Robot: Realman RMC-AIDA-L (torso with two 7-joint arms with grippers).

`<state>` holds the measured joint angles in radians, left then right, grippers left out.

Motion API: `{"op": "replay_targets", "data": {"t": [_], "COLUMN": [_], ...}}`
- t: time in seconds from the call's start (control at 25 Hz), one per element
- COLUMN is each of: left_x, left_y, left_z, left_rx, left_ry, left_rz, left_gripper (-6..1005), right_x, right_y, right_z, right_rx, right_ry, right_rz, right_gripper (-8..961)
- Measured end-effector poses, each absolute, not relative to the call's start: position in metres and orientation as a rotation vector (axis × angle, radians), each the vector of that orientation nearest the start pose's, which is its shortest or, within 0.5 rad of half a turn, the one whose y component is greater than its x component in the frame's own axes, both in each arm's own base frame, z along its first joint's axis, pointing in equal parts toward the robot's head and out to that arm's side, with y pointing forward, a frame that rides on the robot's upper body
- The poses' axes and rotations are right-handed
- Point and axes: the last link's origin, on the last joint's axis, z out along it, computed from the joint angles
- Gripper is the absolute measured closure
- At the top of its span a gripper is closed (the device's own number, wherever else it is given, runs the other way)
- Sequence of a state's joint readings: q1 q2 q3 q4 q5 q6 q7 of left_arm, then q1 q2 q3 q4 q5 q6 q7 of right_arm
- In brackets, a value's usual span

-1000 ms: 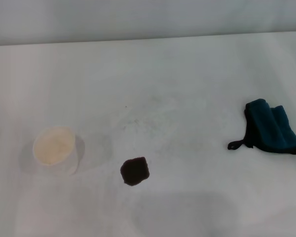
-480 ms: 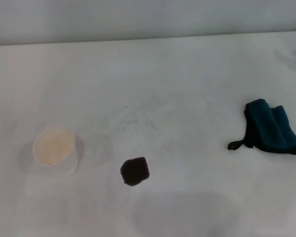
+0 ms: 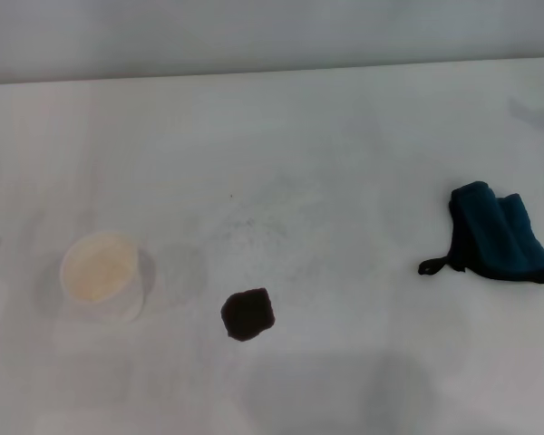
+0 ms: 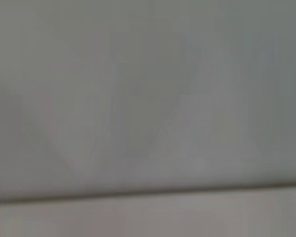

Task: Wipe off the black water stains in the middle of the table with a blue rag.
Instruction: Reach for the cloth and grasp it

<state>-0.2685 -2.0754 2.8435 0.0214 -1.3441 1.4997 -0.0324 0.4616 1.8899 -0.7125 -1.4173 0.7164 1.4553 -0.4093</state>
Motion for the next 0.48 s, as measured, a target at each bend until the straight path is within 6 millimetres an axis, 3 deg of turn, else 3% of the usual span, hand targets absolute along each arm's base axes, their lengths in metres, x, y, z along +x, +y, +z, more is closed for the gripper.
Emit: {"op": "replay_targets", "data": {"t": [0.24, 0.48], "left_x": [-0.362, -0.357], "left_y": [0.251, 0.262], "left_z": [0.018, 0.023], "left_rx": [-1.529, -1.528], "left_ry": [-0.273, -0.220], "left_rz": [-0.603, -0.584], "left_gripper": [152, 152], "right_x": [0.260, 0.226], "right_y": [0.368, 0.373], "right_z": [0.174, 0.125], "right_rx": [-1.812, -1.773], "right_ry": [1.446, 1.289], "right_rz": [-0.152, -0.550], "right_gripper": [174, 179]}}
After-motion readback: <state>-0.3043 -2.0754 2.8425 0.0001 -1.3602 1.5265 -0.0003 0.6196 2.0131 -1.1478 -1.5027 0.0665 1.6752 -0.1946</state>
